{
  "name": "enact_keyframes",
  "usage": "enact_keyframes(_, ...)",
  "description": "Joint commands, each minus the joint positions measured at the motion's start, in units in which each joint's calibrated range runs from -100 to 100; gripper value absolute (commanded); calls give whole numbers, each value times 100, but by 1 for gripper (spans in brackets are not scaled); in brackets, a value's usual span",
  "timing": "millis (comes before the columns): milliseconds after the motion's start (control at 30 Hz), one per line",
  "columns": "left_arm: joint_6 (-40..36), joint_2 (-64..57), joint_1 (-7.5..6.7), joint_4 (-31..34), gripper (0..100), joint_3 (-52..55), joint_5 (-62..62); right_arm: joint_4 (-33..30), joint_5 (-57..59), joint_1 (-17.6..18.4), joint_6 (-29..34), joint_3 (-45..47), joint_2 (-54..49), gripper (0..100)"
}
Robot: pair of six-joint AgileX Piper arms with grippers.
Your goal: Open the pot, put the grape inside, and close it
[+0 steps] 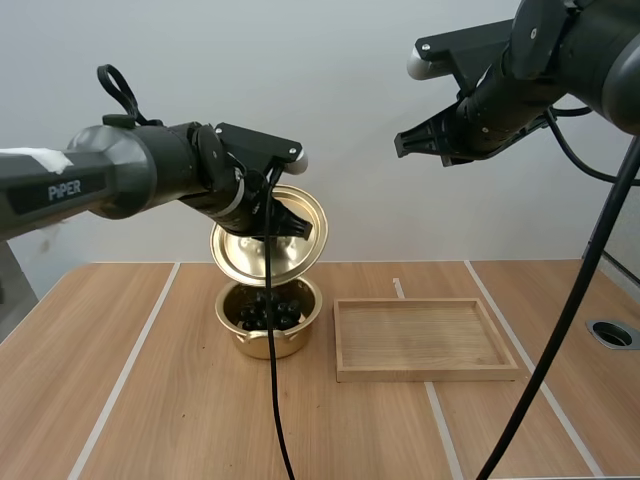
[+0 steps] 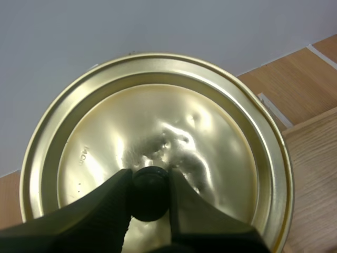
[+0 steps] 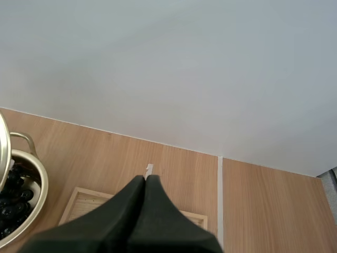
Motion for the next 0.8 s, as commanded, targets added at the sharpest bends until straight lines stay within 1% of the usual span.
enact_keyframes(0,-24,123,-7,-115,0,17,-139,-9,-36,-21,0,8,-91,0)
enact_keyframes(133,-2,247,-7,-75,0,17,48,-9,-33,-21,-11,8,-91,0)
enact_keyframes(367,13,535,-7,20,0,17,-57,0,-39,-21,-11,8,-91,0)
enact_keyframes(600,13,892,-7,45,0,34,-240,0,-39,-21,-11,8,-91,0)
enact_keyframes(767,13,975,-7,218,0,342,-737,0,-39,-21,-11,8,-91,0)
